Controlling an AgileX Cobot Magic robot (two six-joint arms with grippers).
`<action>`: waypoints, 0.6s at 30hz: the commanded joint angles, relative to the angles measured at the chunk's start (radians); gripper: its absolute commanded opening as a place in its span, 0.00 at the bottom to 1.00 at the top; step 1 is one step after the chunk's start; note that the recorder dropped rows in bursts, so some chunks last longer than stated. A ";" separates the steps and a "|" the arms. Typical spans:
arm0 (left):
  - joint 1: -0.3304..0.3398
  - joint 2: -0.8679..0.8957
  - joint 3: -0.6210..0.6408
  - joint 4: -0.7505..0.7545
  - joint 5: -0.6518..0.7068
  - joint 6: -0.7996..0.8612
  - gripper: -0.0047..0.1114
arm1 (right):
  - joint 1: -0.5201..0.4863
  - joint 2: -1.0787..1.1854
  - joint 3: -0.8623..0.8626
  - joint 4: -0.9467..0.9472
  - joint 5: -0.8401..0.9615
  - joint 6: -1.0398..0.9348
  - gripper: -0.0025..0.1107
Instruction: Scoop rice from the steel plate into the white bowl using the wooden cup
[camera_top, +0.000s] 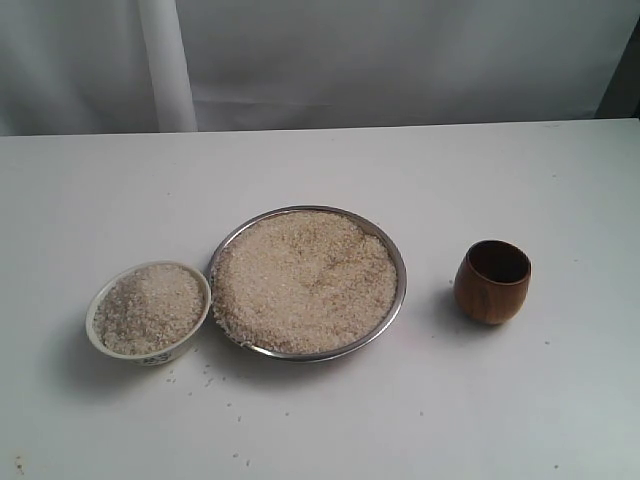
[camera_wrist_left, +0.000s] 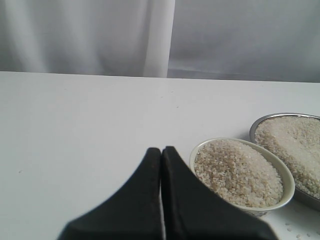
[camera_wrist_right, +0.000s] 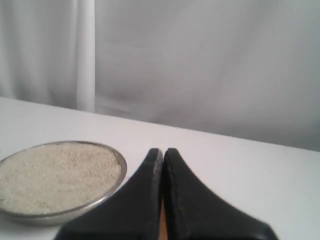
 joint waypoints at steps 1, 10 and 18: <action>-0.004 -0.003 -0.003 -0.005 -0.005 -0.004 0.04 | -0.006 -0.006 0.004 0.002 0.104 -0.012 0.02; -0.004 -0.003 -0.003 -0.005 -0.005 -0.002 0.04 | -0.006 -0.006 0.004 0.002 0.105 -0.012 0.02; -0.004 -0.003 -0.003 -0.005 -0.005 -0.005 0.04 | -0.006 -0.006 0.004 0.002 0.105 -0.012 0.02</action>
